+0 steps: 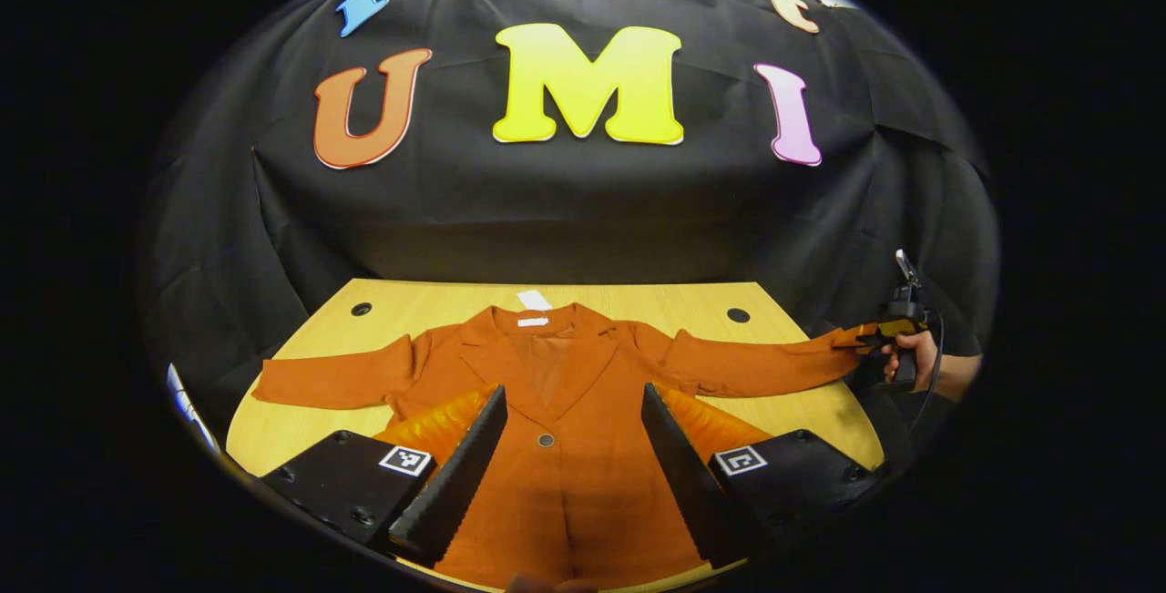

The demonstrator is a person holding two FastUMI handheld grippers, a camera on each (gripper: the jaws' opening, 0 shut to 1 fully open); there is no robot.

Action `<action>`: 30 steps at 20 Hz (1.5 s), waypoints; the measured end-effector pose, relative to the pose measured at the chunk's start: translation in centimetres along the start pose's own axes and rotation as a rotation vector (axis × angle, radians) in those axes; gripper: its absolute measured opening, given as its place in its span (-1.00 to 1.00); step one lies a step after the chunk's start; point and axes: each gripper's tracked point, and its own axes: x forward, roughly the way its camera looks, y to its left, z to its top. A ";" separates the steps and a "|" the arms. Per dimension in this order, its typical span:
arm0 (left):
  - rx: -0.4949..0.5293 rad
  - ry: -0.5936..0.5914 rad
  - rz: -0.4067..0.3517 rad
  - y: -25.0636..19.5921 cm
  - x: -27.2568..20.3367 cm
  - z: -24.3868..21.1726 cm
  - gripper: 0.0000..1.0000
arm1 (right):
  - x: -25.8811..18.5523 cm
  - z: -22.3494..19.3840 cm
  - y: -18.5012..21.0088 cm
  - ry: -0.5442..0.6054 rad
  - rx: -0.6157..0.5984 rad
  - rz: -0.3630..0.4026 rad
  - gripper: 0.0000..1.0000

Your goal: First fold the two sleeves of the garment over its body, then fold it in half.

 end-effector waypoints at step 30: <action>-0.359 -0.113 0.380 41.4 -15.7 -10.5 0.96 | 6.7 -45.1 57.1 0.384 -0.581 0.242 -0.94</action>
